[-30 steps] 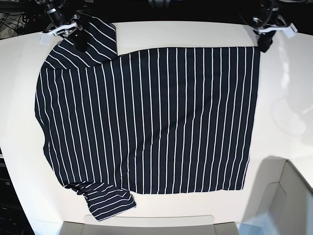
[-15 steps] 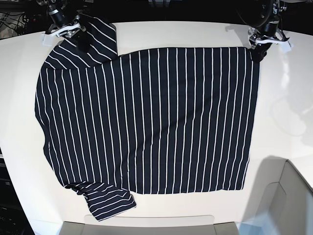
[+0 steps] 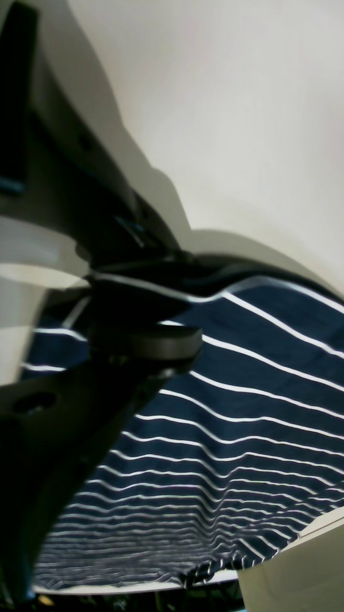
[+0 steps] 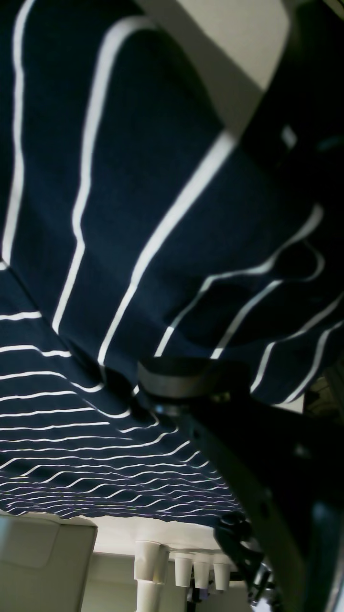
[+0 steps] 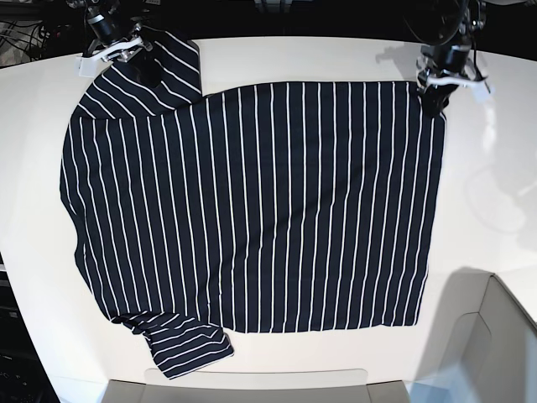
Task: Fold the T-shirt properly
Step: 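Close both grippers on the shoulder corners of the shirt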
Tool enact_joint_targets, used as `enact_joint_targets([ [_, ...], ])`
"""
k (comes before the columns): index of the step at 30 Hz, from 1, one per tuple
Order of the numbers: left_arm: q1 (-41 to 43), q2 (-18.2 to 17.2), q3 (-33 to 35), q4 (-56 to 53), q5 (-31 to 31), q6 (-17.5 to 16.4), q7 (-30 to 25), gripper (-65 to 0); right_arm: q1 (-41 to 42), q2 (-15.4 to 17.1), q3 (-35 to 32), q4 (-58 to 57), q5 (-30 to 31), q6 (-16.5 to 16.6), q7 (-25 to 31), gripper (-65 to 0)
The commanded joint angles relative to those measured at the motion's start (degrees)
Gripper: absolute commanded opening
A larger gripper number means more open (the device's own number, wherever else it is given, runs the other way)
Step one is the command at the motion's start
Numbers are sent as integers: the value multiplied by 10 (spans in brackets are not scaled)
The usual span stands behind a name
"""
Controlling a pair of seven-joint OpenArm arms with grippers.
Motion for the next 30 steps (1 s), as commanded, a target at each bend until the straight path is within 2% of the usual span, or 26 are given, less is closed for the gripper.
enact_joint_targets([
  [1, 11, -1, 2, -6, 33, 36, 62, -519, -5, 7, 3, 6, -1, 2, 3, -390],
  [4, -10, 2, 0, -6, 52, 38, 81, -650, -6, 17, 2, 6, -9, 2, 3, -452],
  [9, -13, 0, 0, -3, 51, 38, 91, -650, -8, 19, 4, 10, -22, -2, 3, -650],
  [13, 2, 0, -4, -2, 51, 38, 88, -650, -18, 23, 7, 19, -22, -2, 3, -650],
  [21, 58, 2, -65, 44, 53, 35, 90, -650, -73, 21, 21, 85, -22, -3, 6, -650],
  [27, 96, 0, -71, 107, 51, 35, 90, -650, -135, -5, 88, 136, -22, -3, 5, -650],
  [30, 115, 0, -105, 137, 52, 34, 91, -650, -161, -26, 126, 146, -22, -3, 4, -650],
])
